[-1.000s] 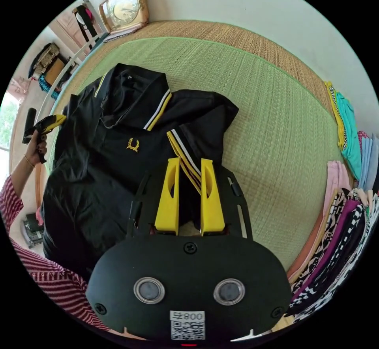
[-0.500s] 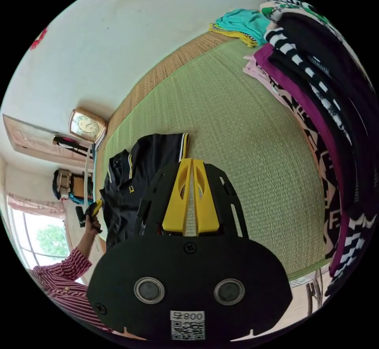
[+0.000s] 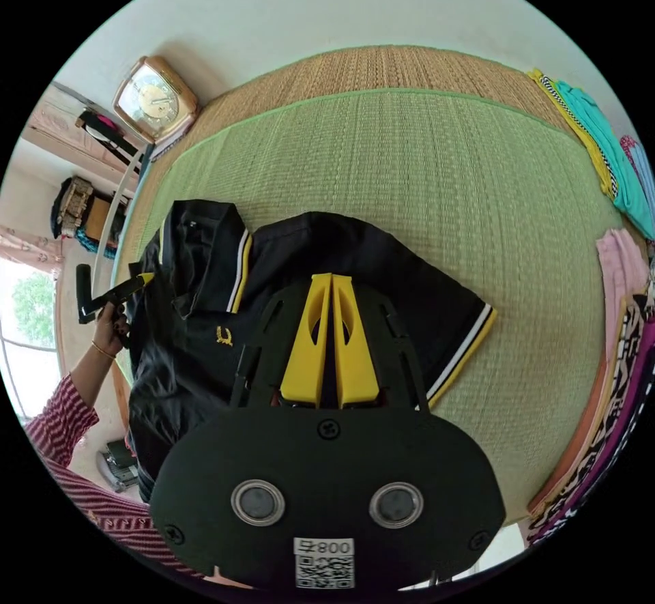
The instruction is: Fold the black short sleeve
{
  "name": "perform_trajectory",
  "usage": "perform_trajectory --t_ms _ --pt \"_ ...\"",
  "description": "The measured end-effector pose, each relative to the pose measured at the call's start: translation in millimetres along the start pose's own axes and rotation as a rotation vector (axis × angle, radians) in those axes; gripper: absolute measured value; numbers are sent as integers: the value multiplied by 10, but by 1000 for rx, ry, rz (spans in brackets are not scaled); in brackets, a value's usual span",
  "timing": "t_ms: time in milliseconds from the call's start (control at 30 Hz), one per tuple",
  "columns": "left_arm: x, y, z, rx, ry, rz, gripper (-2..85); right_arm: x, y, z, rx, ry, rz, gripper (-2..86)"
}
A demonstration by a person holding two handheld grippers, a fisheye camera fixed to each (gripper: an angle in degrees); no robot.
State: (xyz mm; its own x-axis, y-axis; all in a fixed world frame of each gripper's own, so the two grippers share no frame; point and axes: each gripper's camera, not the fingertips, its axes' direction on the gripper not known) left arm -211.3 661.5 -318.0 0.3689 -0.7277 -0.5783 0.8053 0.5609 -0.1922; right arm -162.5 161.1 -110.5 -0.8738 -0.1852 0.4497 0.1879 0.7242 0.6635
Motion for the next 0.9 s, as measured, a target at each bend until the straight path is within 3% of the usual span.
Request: perform_trajectory --t_ms 533,667,800,900 --pt "645 -792 14 31 -79 40 0 121 -1202 20 -30 76 38 0" --pt "715 -340 -247 70 -15 79 0 59 -708 -238 46 35 -11 0" --pt "568 244 -443 52 -200 59 0 152 35 -479 123 1 9 0" --pt "357 422 -499 53 -236 53 0 335 405 -320 45 68 38 0"
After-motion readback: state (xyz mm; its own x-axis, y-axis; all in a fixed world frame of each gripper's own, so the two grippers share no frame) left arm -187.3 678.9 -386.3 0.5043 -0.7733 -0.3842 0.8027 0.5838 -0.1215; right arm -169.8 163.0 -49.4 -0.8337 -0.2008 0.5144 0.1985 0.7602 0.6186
